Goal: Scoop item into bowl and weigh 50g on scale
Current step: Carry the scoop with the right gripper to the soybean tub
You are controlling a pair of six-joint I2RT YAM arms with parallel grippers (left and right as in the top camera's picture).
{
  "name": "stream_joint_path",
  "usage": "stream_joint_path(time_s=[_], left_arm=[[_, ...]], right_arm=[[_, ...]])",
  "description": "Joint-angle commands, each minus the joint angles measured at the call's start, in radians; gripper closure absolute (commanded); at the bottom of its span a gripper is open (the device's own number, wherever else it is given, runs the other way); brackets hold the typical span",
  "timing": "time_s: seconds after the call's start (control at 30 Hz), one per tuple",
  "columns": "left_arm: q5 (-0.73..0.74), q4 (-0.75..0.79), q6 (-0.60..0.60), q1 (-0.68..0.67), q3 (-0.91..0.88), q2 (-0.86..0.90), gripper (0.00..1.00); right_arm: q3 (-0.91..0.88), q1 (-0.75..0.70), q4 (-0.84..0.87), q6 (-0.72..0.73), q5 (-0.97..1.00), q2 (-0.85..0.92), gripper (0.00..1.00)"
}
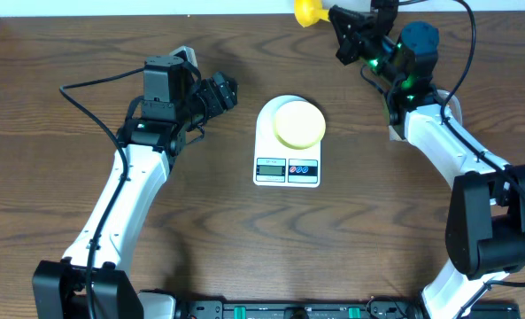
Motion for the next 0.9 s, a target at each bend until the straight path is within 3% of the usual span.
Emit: stream_joint_path(time_s=[0.0,0.3,0.87], left_arm=[[-0.014,-0.001,0.025,-0.001,0.007,-0.014,0.15],[-0.014,-0.001,0.025,-0.001,0.007,-0.014,0.16],[-0.014,-0.001,0.025,-0.001,0.007,-0.014,0.16]], right_arm=[[0.019,-0.007,-0.029,-0.013,0.026,0.010,0.99],[0.019,-0.007,-0.122,-0.051,0.045,0.010,0.99],[0.019,-0.041,-0.123,-0.145,0.124,-0.035,0.99]])
